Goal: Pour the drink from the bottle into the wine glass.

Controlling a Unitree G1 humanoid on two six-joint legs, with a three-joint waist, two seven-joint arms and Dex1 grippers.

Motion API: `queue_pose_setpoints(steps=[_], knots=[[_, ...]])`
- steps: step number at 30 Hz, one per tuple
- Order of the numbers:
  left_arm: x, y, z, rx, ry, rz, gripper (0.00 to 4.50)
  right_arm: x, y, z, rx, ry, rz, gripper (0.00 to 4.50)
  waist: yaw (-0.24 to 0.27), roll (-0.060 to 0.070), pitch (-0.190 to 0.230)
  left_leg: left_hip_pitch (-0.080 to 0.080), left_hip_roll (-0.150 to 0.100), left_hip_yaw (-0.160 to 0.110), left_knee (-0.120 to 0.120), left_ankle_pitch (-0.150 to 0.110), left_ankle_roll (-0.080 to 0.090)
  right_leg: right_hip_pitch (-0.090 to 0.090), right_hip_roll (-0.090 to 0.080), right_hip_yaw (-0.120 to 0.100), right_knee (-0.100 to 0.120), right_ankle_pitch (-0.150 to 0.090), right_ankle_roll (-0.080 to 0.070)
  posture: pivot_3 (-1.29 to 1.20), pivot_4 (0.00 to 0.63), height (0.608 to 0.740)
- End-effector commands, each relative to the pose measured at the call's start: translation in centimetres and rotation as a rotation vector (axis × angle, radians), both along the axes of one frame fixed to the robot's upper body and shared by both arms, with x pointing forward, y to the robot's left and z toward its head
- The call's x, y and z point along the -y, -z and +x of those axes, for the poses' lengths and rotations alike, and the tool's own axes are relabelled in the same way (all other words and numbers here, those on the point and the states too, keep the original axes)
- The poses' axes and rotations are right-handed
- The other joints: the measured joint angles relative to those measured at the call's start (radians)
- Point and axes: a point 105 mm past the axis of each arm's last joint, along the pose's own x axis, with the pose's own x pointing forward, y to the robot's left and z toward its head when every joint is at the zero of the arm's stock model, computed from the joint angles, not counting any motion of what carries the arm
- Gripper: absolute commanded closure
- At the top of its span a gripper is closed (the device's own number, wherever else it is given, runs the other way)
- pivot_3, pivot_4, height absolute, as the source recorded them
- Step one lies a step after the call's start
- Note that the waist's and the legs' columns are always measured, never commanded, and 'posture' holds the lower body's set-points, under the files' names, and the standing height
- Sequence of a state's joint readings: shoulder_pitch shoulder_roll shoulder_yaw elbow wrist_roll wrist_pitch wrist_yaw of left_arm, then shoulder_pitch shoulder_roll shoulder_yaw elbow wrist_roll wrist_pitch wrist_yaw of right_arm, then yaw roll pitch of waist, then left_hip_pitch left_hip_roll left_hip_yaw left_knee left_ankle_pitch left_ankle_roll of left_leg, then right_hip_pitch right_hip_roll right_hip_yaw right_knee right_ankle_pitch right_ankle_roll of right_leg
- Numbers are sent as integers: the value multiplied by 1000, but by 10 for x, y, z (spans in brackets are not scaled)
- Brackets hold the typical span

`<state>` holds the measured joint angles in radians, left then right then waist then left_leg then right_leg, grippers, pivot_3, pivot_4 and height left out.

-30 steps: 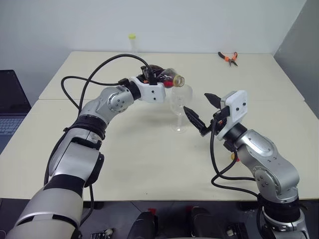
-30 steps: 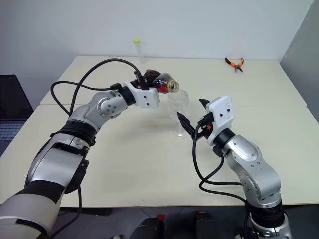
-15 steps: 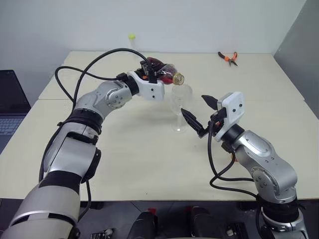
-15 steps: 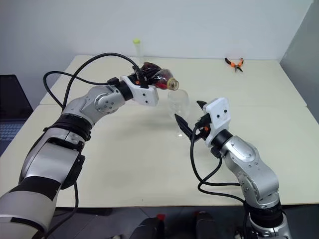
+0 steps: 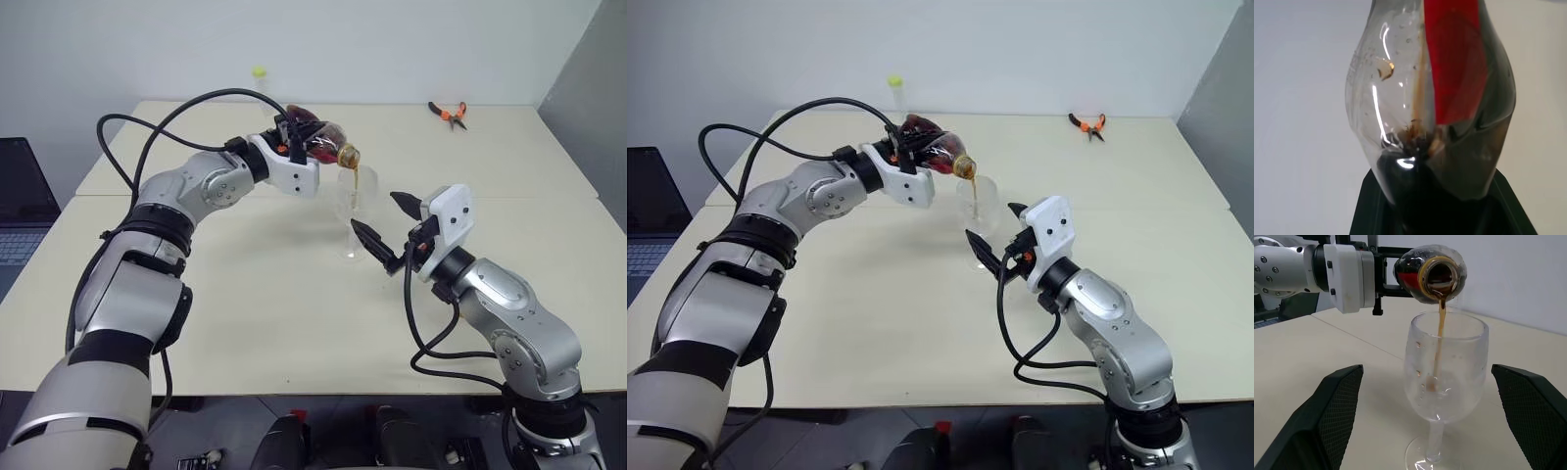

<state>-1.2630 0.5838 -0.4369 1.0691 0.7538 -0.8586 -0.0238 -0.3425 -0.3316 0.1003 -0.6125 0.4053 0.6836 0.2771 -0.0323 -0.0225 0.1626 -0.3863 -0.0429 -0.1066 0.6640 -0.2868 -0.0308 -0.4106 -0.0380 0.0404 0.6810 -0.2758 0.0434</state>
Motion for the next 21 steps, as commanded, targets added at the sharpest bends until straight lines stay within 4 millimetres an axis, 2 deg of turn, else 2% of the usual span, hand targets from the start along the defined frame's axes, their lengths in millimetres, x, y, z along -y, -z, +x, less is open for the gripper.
queue_pose_setpoints(steps=[1,10,21], knots=[[2,-25,-3,87,16,-11,3727,-2,-11,-6,51,-12,4,0,0,0,0,0,0,0,0,0,0,0,0,0,0,0,0,0,150,740],[0,-27,-2,112,3,6,3727,-4,-10,-6,47,-18,4,0,0,0,0,0,0,0,0,0,0,0,0,0,0,0,0,0,150,740],[-3,-31,0,126,-14,11,3727,4,-4,-6,42,15,-5,0,0,0,0,0,0,0,0,0,0,0,0,0,0,0,0,0,150,740]])
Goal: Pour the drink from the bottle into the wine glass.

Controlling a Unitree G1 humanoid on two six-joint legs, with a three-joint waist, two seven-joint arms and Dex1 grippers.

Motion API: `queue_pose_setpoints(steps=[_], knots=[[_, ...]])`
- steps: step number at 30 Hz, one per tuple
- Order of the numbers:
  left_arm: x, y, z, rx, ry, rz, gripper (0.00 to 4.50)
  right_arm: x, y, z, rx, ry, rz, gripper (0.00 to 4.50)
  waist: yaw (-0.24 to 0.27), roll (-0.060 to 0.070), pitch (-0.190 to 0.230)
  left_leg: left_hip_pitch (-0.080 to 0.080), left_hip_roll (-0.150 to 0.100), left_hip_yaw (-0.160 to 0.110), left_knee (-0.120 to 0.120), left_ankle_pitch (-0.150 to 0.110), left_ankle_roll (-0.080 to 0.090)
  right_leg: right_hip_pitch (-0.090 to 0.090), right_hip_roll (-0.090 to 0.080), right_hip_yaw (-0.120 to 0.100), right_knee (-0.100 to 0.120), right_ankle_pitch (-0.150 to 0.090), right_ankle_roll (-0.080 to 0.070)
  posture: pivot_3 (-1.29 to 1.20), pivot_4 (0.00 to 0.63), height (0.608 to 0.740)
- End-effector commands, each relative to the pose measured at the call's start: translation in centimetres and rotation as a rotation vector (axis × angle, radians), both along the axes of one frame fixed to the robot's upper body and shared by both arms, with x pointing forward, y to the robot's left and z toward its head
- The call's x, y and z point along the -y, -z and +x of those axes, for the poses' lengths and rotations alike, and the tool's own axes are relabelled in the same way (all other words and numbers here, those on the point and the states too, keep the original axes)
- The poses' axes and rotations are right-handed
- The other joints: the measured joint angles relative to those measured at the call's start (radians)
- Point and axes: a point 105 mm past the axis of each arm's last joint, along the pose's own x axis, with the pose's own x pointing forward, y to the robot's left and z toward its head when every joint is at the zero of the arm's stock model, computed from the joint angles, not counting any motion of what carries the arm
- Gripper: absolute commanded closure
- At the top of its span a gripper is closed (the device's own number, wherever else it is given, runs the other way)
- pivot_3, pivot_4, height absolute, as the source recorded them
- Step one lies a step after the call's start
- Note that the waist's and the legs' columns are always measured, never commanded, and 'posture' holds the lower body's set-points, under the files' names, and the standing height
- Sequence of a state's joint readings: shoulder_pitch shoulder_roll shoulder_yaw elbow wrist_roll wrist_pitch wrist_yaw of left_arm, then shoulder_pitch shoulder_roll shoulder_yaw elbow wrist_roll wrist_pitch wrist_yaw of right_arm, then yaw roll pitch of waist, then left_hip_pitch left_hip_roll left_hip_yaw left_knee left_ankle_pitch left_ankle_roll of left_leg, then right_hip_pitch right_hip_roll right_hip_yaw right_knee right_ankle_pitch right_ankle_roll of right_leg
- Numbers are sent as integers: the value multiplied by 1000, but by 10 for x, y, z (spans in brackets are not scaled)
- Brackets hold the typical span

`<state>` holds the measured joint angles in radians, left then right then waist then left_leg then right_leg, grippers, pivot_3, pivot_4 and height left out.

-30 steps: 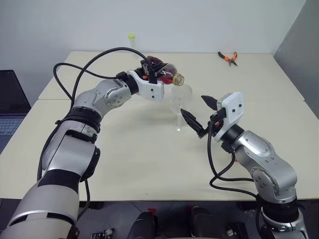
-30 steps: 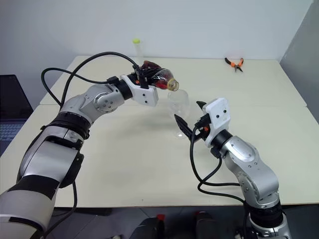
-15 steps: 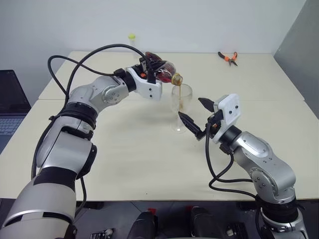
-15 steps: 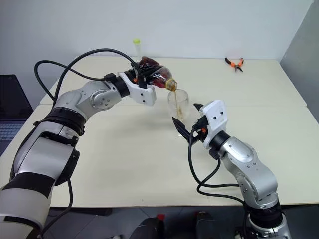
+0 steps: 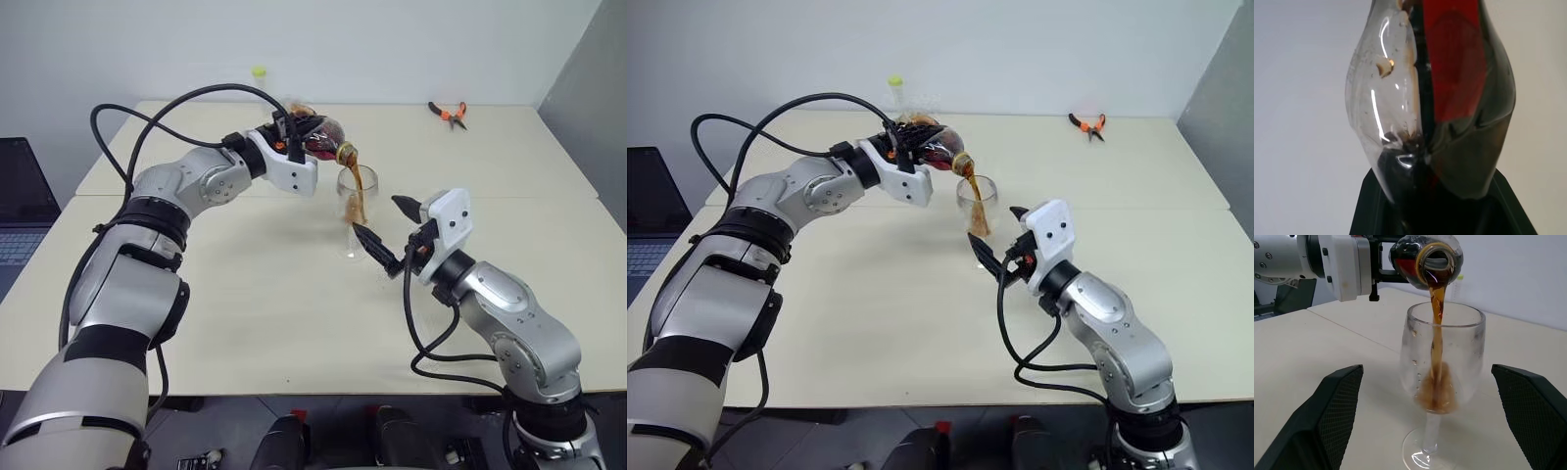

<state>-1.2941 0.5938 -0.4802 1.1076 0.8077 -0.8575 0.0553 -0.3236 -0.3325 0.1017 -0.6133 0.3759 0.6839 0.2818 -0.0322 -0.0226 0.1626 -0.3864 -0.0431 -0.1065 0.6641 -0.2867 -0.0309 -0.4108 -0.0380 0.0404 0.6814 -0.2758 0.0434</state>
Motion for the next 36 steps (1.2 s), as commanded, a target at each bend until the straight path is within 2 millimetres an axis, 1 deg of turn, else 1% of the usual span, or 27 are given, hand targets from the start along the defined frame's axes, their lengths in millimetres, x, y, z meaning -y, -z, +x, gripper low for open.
queue_pose_setpoints(steps=[1,11,22,36], knots=[[-1,-29,-2,86,4,-20,3727,2,-9,-6,49,-2,14,0,0,0,0,0,0,0,0,0,0,0,0,0,0,0,0,0,150,740],[-3,-31,0,97,-12,-12,3729,8,-10,-9,50,17,25,0,0,0,0,0,0,0,0,0,0,0,0,0,0,0,0,0,150,740],[-8,-32,3,98,-39,-22,3754,8,-10,-9,53,16,28,0,0,0,0,0,0,0,0,0,0,0,0,0,0,0,0,0,150,740],[-7,-32,2,109,-32,-10,3754,8,-9,-11,47,4,21,0,0,0,0,0,0,0,0,0,0,0,0,0,0,0,0,0,150,740]])
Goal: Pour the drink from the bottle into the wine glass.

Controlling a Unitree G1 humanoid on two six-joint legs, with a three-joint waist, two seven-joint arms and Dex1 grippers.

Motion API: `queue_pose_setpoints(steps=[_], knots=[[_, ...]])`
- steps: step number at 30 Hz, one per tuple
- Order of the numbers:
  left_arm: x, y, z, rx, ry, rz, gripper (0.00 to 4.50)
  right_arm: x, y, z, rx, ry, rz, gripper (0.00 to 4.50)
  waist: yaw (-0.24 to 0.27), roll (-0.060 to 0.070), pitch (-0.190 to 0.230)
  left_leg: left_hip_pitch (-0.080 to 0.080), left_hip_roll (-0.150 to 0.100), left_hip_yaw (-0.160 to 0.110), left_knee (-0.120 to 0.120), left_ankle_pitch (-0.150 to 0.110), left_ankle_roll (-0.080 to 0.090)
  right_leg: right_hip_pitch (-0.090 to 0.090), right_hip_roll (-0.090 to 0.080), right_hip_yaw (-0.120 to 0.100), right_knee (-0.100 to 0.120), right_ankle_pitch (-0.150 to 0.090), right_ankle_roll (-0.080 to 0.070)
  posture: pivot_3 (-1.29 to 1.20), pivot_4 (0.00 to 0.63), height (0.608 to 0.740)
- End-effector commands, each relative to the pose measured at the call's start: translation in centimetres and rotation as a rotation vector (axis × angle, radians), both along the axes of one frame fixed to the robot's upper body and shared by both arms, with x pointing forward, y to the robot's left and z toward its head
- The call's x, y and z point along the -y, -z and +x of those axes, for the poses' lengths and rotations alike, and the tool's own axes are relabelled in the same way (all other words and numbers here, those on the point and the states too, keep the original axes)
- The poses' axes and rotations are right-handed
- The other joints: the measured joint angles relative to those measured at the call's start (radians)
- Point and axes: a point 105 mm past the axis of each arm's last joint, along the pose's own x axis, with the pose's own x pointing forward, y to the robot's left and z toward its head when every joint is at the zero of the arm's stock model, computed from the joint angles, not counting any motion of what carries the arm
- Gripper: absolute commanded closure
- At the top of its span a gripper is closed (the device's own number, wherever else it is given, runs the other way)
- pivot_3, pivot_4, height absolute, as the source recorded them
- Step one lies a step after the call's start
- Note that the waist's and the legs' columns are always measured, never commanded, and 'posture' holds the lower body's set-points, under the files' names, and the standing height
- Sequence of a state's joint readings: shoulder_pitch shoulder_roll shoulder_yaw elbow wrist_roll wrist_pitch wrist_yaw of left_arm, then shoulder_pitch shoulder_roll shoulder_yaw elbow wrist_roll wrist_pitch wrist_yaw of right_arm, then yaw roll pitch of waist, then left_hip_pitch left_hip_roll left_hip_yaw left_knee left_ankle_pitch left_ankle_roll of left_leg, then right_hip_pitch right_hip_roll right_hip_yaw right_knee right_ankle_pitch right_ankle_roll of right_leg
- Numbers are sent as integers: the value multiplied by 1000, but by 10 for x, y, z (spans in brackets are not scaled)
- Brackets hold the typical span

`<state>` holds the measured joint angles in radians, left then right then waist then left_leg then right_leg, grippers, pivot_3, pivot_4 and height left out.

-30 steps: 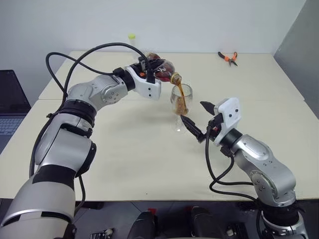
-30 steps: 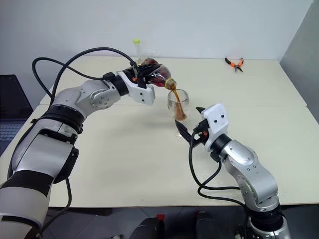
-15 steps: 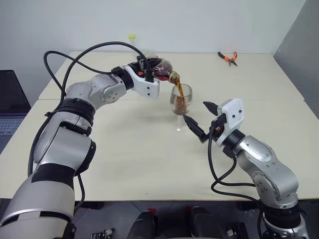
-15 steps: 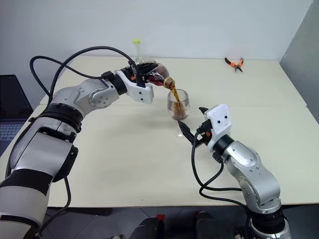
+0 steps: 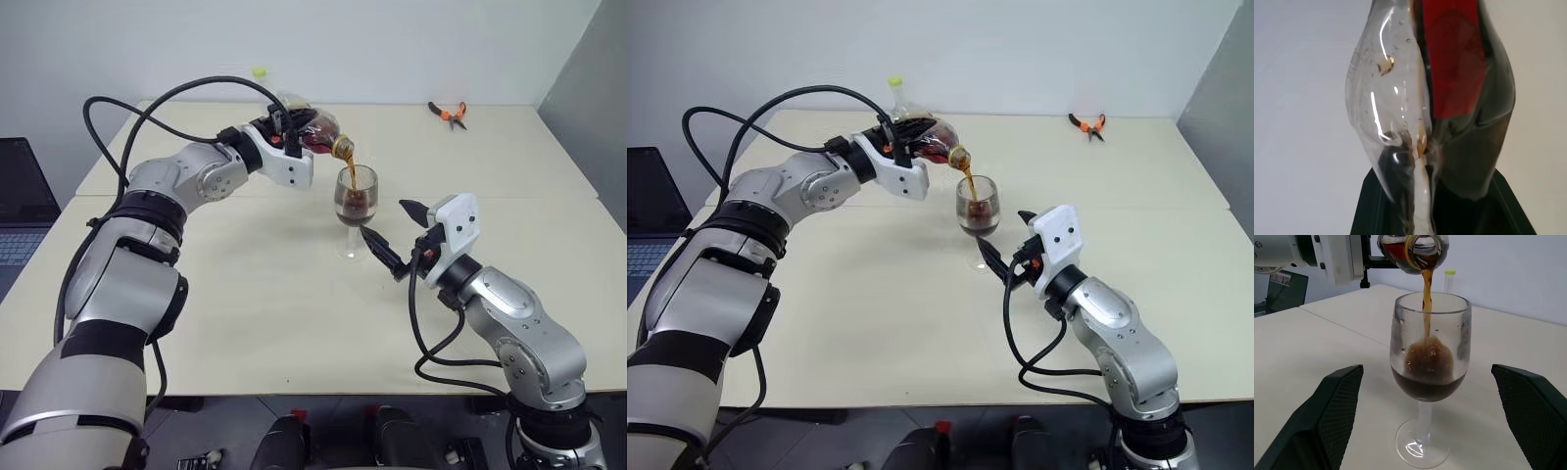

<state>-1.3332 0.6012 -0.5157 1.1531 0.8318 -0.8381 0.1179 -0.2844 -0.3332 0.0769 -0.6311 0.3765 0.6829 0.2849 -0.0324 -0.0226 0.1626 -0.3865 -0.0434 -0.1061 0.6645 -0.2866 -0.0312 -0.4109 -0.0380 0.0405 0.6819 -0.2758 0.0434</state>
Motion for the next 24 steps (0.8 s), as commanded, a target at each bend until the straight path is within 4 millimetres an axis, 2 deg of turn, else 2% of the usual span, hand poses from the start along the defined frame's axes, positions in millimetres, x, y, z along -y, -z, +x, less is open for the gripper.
queue_pose_setpoints(steps=[1,24], knots=[[-2,-24,-3,68,5,-12,3754,1,-13,-9,60,-19,11,0,0,0,0,0,0,0,0,0,0,0,0,0,0,0,0,0,150,740],[-3,-24,-1,66,-7,-4,3755,-4,-13,-9,63,-25,28,0,0,0,0,0,0,0,0,0,0,0,0,0,0,0,0,0,150,740]])
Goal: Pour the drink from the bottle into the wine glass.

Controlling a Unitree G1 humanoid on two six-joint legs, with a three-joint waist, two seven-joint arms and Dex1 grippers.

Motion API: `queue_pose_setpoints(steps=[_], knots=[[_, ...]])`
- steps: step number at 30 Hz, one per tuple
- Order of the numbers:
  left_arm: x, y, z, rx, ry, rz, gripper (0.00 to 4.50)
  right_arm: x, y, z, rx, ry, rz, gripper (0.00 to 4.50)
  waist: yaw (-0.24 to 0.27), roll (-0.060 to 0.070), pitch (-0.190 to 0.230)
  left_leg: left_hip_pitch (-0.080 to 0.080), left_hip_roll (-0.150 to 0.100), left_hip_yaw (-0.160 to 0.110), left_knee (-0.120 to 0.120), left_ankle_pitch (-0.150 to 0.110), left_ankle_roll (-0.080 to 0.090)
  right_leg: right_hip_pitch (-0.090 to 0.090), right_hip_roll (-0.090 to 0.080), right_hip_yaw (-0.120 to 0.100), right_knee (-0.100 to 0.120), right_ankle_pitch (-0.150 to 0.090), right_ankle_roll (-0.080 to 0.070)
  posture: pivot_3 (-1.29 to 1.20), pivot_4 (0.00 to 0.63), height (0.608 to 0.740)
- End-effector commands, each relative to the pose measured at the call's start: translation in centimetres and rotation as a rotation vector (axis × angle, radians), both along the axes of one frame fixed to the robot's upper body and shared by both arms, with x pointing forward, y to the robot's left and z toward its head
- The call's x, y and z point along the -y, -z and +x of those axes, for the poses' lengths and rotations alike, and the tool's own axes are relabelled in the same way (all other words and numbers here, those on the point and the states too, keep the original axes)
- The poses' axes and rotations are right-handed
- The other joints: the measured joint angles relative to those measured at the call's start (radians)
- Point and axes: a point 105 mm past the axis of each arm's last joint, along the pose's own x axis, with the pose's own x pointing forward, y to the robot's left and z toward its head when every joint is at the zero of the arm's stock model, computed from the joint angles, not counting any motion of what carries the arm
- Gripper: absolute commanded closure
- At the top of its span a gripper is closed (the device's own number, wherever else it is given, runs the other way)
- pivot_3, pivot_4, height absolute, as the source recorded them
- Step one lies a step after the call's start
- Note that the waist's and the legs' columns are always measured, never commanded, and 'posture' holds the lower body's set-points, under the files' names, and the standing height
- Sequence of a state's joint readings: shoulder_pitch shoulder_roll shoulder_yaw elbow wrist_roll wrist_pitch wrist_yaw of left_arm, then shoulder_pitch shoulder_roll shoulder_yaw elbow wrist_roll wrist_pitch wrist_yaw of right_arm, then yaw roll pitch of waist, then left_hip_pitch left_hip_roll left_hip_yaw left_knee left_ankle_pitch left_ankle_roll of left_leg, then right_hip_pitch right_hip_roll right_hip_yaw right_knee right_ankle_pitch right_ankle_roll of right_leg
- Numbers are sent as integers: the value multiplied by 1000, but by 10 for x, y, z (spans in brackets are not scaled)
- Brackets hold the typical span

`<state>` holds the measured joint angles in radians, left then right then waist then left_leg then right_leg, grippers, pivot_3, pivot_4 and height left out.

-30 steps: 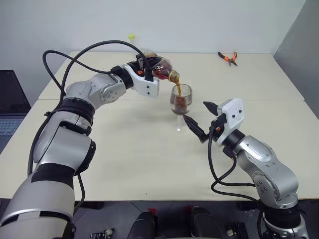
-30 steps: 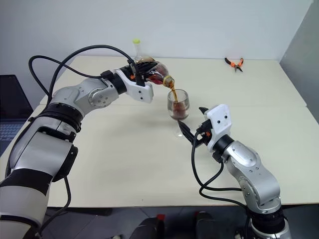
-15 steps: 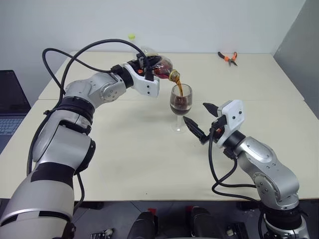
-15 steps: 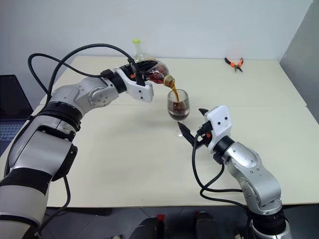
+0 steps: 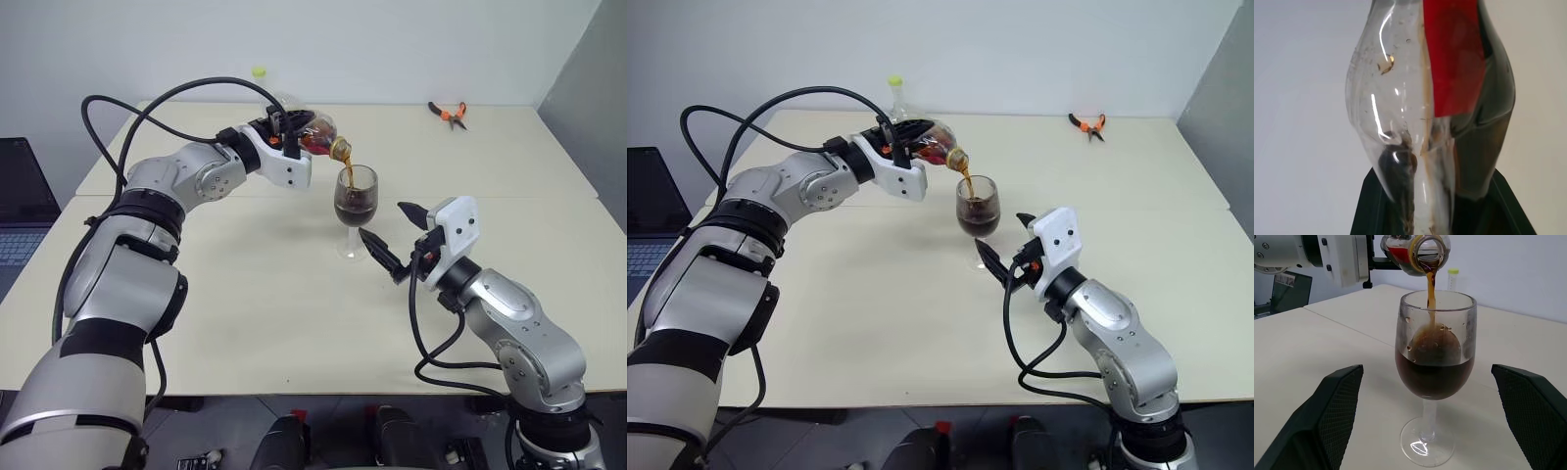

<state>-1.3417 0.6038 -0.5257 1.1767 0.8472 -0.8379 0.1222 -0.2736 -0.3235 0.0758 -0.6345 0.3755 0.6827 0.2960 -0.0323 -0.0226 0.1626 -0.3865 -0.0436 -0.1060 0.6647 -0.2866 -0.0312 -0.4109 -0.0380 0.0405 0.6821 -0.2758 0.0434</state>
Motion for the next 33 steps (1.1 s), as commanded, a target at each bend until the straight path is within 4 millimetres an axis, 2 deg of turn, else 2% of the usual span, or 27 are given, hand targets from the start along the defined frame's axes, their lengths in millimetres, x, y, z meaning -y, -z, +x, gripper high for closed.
queue_pose_setpoints(steps=[1,33], knots=[[1,-27,-3,74,13,-24,3755,-3,-15,-7,70,-16,21,0,0,0,0,0,0,0,0,0,0,0,0,0,0,0,0,0,150,740],[8,-25,-5,64,43,-21,3761,-6,-14,-7,67,-28,23,0,0,0,0,0,0,0,0,0,0,0,0,0,0,0,0,0,150,740]])
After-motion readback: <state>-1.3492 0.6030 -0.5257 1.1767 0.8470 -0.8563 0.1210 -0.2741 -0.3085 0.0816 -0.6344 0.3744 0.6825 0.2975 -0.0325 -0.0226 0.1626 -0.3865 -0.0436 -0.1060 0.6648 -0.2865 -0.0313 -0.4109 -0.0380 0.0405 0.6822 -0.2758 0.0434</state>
